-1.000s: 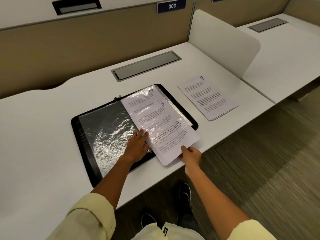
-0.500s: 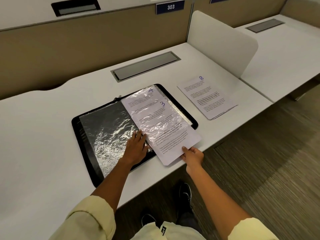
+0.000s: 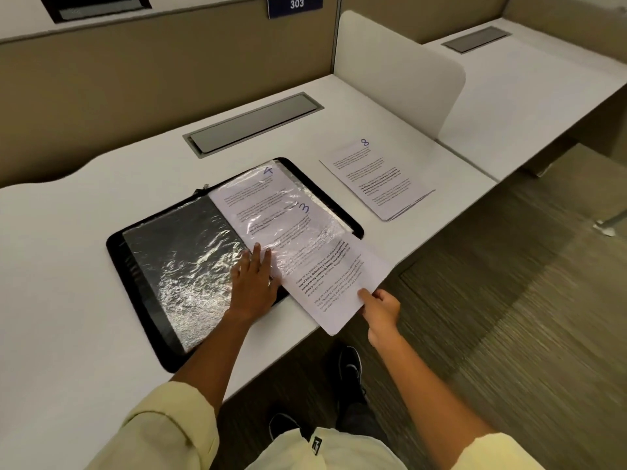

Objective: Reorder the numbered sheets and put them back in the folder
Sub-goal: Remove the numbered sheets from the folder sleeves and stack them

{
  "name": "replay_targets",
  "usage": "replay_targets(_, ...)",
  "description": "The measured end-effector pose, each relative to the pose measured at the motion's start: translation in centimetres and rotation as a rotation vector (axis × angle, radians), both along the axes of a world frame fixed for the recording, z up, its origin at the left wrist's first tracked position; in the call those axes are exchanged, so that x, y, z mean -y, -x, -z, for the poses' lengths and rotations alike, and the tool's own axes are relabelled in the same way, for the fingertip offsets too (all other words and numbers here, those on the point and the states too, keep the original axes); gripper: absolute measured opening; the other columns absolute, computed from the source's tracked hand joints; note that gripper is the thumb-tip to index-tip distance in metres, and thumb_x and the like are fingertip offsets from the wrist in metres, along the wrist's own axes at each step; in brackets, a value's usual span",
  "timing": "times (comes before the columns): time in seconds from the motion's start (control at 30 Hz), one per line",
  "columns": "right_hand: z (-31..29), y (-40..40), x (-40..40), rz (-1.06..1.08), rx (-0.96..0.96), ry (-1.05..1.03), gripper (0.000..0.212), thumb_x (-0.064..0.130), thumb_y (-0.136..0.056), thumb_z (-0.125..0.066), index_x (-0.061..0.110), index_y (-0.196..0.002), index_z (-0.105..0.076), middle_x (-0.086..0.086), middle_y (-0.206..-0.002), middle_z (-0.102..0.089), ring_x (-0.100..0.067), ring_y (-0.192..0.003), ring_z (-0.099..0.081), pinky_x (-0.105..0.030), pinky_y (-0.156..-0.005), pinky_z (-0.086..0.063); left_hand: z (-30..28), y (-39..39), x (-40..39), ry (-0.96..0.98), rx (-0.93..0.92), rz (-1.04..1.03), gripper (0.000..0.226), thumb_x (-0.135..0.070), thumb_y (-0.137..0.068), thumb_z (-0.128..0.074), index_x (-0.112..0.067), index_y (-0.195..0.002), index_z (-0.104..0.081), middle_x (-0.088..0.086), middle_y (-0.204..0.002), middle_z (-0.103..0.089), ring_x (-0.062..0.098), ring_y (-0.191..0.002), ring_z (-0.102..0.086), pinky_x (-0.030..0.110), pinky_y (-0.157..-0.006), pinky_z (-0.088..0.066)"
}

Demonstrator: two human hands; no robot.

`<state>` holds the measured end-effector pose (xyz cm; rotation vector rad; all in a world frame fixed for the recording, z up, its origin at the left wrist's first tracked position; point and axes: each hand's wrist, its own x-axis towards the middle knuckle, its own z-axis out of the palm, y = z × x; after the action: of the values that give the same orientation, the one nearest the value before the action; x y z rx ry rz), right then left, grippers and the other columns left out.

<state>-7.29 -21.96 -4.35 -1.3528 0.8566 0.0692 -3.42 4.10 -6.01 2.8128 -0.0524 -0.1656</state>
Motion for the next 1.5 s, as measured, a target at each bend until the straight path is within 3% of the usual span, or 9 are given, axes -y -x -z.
replay_targets(0.23,-0.8,1.4,1.9,0.1,0.037,-0.02,0.009,0.004,-0.095,-0.063,0.006,-0.103,-0.067,-0.005,-0.098,-0.07,-0.013,-0.085,-0.068,-0.017,-0.057,-0.052,0.0,-0.8,1.7,-0.029,0.024,0.037,0.071,-0.052,-0.101,-0.03,-0.013,-0.157,-0.01,0.012,-0.165,0.003,0.033,-0.151,0.006,0.053,-0.12,-0.002)
replay_targets(0.5,-1.3,2.3,5.9,0.188,0.039,-0.002,0.007,0.006,-0.097,-0.059,0.006,-0.094,-0.066,-0.011,-0.096,-0.071,-0.022,-0.082,-0.07,-0.034,-0.065,-0.058,0.0,-3.0,4.4,0.002,0.008,0.085,0.076,-0.055,-0.096,-0.021,-0.014,-0.157,-0.008,0.011,-0.165,0.005,0.031,-0.151,0.006,0.056,-0.119,-0.003)
replay_targets(0.63,-1.3,2.6,8.6,0.211,0.032,0.018,0.008,0.009,-0.097,-0.062,0.006,-0.101,-0.068,-0.014,-0.101,-0.073,-0.03,-0.091,-0.071,-0.047,-0.081,-0.061,0.0,-4.0,5.9,0.019,0.031,0.101,0.075,-0.054,-0.096,-0.021,-0.013,-0.157,-0.009,0.012,-0.165,0.003,0.031,-0.152,0.005,0.055,-0.119,-0.004)
replay_targets(0.8,-2.2,2.7,11.8,0.294,0.076,0.027,0.008,0.009,-0.096,-0.063,0.006,-0.103,-0.067,-0.012,-0.102,-0.072,-0.024,-0.086,-0.068,-0.038,-0.077,-0.059,0.1,-5.1,7.4,0.041,0.027,0.119,0.07,-0.051,-0.099,-0.024,-0.014,-0.157,-0.011,0.01,-0.165,0.002,0.03,-0.152,0.004,0.055,-0.119,-0.004)
replay_targets(0.93,-2.5,2.2,13.9,0.356,0.088,-0.017,0.003,0.01,-0.096,-0.063,0.009,-0.097,-0.066,-0.012,-0.104,-0.071,-0.026,-0.089,-0.068,-0.042,-0.081,-0.059,-0.2,-5.9,7.9,0.056,0.029,0.113,0.065,-0.044,-0.103,-0.033,-0.014,-0.157,-0.01,0.011,-0.165,0.001,0.03,-0.152,0.003,0.055,-0.12,-0.005)
replay_targets(1.07,-3.0,0.8,15.2,0.471,0.092,-0.055,0.004,0.011,-0.092,-0.064,0.009,-0.089,-0.063,-0.014,-0.102,-0.071,-0.025,-0.084,-0.067,-0.039,-0.071,-0.058,-0.6,-7.0,7.7,0.07,0.024,0.111,0.073,-0.052,-0.095,-0.019,-0.014,-0.157,-0.01,0.011,-0.165,0.0,0.03,-0.152,0.002,0.055,-0.119,-0.004)
replay_targets(1.2,-3.4,-1.1,15.9,0.524,0.089,-0.101,0.001,0.011,-0.09,-0.066,0.011,-0.089,-0.065,-0.01,-0.103,-0.072,-0.029,-0.092,-0.07,-0.043,-0.076,-0.059,-0.5,-8.6,7.5,0.069,-0.003,0.091,0.07,-0.055,-0.1,-0.02,-0.018,-0.158,-0.002,0.007,-0.165,0.007,0.026,-0.152,0.009,0.052,-0.12,0.0)
replay_targets(1.33,-3.9,-4.3,15.5,0.485,0.083,-0.149,0.003,0.011,-0.092,-0.067,0.013,-0.093,-0.066,-0.008,-0.1,-0.071,-0.027,-0.089,-0.07,-0.044,-0.072,-0.06,-0.2,-10.3,7.5,0.077,0.004,0.071,0.085,-0.067,-0.087,-0.003,-0.02,-0.158,-0.002,0.005,-0.165,0.007,0.025,-0.152,0.009,0.052,-0.12,0.001)
replay_targets(1.5,-4.1,-9.7,15.0,0.426,0.118,-0.216,0.004,0.011,-0.096,-0.064,0.015,-0.097,-0.063,-0.007,-0.103,-0.071,-0.024,-0.094,-0.07,-0.048,-0.086,-0.058,-0.5,-12.5,8.7,0.089,0.029,0.041,0.106,-0.083,-0.074,0.016,-0.02,-0.158,-0.003,0.005,-0.165,0.008,0.024,-0.152,0.009,0.051,-0.12,0.002)
